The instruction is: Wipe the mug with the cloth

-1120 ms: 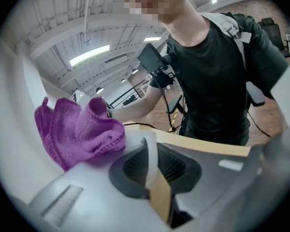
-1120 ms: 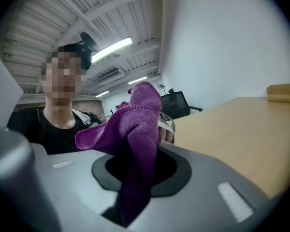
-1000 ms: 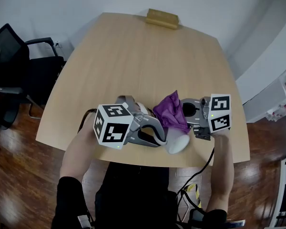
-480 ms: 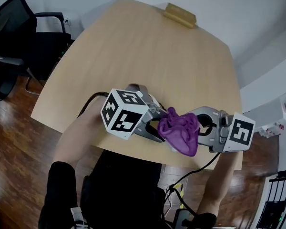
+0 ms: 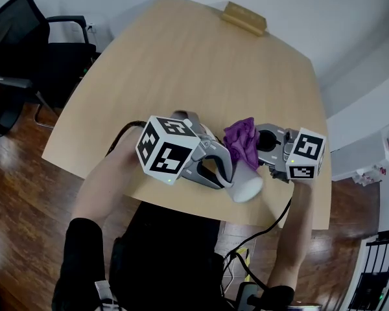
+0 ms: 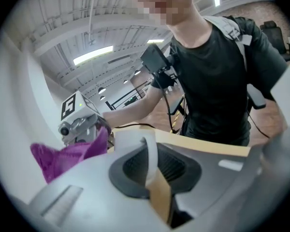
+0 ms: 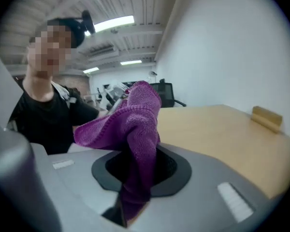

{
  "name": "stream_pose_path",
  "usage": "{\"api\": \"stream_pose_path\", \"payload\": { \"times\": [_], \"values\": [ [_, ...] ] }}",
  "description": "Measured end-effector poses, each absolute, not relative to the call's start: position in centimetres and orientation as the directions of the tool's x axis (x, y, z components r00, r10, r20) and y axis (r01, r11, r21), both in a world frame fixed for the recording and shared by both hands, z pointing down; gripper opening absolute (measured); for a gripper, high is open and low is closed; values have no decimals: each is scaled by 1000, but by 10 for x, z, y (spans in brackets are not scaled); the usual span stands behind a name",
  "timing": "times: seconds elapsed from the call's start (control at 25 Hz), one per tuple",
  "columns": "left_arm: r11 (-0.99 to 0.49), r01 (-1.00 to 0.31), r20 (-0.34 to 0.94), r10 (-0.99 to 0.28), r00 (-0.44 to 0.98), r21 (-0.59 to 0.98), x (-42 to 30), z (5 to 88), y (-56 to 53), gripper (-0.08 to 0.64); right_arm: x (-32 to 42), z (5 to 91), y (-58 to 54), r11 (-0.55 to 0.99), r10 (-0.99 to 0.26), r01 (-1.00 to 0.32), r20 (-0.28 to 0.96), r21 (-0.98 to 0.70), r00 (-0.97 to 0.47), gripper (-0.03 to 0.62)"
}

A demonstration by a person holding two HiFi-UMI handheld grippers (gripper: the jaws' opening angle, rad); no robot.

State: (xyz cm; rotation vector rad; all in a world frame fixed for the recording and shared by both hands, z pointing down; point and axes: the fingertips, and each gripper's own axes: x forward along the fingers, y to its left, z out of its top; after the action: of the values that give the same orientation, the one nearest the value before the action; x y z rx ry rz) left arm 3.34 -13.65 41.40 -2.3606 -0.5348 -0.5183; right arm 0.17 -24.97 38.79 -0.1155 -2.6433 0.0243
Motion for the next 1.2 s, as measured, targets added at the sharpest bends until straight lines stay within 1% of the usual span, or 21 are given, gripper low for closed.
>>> {"api": "stream_pose_path", "payload": {
  "times": [0.04, 0.08, 0.12, 0.2, 0.24, 0.28, 0.32, 0.4, 0.48, 0.6, 0.76, 0.84, 0.92, 0.96, 1.0, 1.04, 1.12, 1.16, 1.2],
  "values": [
    [-707, 496, 487, 241, 840, -505, 34, 414, -137, 55, 6, 388, -257, 999, 33, 43, 491, 9, -871, 77],
    [-710, 495, 484, 244, 840, -501, 34, 414, -137, 55, 11, 382, -258, 998, 8, 34, 477, 46, -879, 77],
    [-713, 495, 482, 247, 841, -498, 33, 414, -138, 55, 15, 368, -253, 996, 18, 54, 434, 71, -901, 77],
    [-716, 495, 479, 252, 841, -493, 31, 415, -138, 55, 21, 334, -227, 979, 122, 169, 325, 118, -938, 77],
    [-717, 495, 477, 254, 841, -491, 30, 415, -138, 55, 23, 325, -210, 960, 189, 240, 302, 142, -934, 77],
    [-718, 495, 476, 256, 841, -489, 29, 416, -137, 55, 23, 323, -194, 940, 242, 303, 316, 157, -917, 77],
    [-718, 495, 476, 256, 841, -489, 30, 414, -138, 55, 22, 328, -181, 923, 277, 351, 357, 160, -892, 77],
    [-713, 497, 479, 253, 840, -495, 35, 410, -139, 55, 19, 343, -171, 907, 300, 397, 450, 138, -841, 77],
    [-707, 497, 484, 246, 840, -503, 36, 409, -139, 55, 13, 351, -174, 918, 301, 386, 473, 91, -828, 77],
    [-710, 491, 485, 237, 842, -505, 32, 413, -139, 55, 2, 363, -195, 938, 293, 345, 431, 46, -853, 77],
    [-717, 489, 478, 245, 844, -496, 32, 414, -139, 55, 4, 387, -243, 972, 110, 193, 466, 134, -878, 75],
    [-723, 491, 473, 255, 843, -485, 32, 413, -139, 55, 10, 368, -238, 967, 93, 179, 405, 179, -910, 77],
    [-730, 490, 465, 264, 845, -476, 31, 412, -140, 55, 16, 332, -215, 953, 161, 226, 292, 202, -943, 77],
    [-733, 489, 462, 266, 846, -473, 30, 412, -140, 55, 20, 319, -201, 937, 215, 272, 252, 219, -944, 77],
    [-734, 488, 460, 268, 847, -472, 30, 412, -140, 55, 22, 312, -187, 915, 271, 327, 241, 236, -932, 77],
    [-734, 487, 458, 268, 848, -473, 30, 412, -140, 55, 21, 314, -175, 890, 319, 383, 262, 247, -911, 77],
    [-729, 488, 458, 267, 848, -480, 32, 412, -140, 55, 14, 335, -162, 857, 368, 463, 358, 227, -858, 77],
    [-723, 491, 460, 267, 847, -485, 33, 412, -139, 55, 11, 346, -161, 858, 377, 476, 392, 195, -839, 77],
    [-717, 495, 463, 266, 845, -491, 33, 412, -138, 55, 9, 352, -163, 865, 388, 477, 396, 155, -832, 77]
  ]
}}
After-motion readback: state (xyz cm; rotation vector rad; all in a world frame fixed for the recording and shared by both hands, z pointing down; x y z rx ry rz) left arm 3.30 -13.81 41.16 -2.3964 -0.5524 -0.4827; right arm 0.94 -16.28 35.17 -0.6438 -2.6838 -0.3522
